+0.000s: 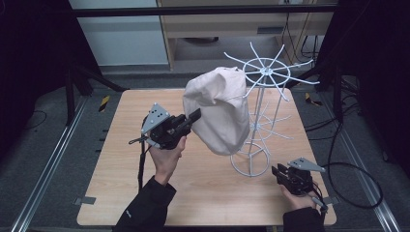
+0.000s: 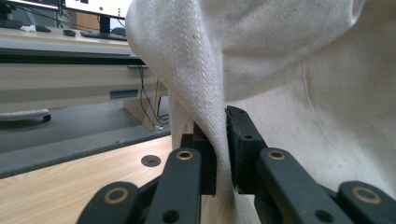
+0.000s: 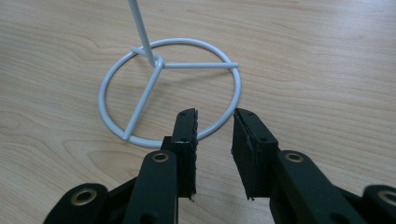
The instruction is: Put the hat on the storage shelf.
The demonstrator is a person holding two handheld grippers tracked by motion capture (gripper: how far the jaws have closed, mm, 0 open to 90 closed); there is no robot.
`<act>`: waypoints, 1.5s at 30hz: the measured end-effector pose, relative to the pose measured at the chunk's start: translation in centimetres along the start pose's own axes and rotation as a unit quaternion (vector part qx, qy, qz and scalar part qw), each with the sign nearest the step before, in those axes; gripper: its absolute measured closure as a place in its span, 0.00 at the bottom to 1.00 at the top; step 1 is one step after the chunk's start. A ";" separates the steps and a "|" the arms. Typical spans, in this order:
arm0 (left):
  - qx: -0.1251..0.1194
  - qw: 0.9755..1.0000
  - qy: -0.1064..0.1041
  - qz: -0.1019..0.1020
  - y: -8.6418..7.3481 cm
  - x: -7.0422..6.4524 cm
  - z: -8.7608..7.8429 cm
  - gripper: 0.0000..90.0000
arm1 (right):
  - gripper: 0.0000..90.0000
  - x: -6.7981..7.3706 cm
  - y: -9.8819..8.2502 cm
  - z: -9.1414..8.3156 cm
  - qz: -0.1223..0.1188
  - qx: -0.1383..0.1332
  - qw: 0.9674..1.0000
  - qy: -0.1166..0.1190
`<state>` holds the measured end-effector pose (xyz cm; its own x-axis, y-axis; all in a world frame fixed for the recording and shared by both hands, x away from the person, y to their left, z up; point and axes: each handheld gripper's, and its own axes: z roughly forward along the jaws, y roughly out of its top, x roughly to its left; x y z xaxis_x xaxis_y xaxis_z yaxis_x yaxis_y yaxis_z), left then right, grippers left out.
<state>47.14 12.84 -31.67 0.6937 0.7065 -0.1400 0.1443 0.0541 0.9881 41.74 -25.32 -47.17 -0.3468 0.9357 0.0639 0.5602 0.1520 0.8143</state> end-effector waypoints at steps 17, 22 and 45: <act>0.019 1.000 0.014 0.020 -0.6 0.8 -1.3 0.62 | 0.75 -0.1 -0.1 0.0 0.003 0.001 1.000 0.000; 0.026 0.999 0.027 0.036 -0.6 1.2 -2.9 0.55 | 0.75 -0.1 -0.1 0.0 0.003 0.001 1.000 -0.002; 0.131 0.986 0.100 0.040 -6.4 5.7 -9.7 0.39 | 0.48 -0.3 -0.5 0.4 0.016 -0.016 1.000 -0.016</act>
<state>43.33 23.30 -38.14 0.5607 0.8278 -0.0211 0.2898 -0.1723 0.9415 41.88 -25.59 -47.83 -0.3038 0.9500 0.0721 0.5460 0.1116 0.8303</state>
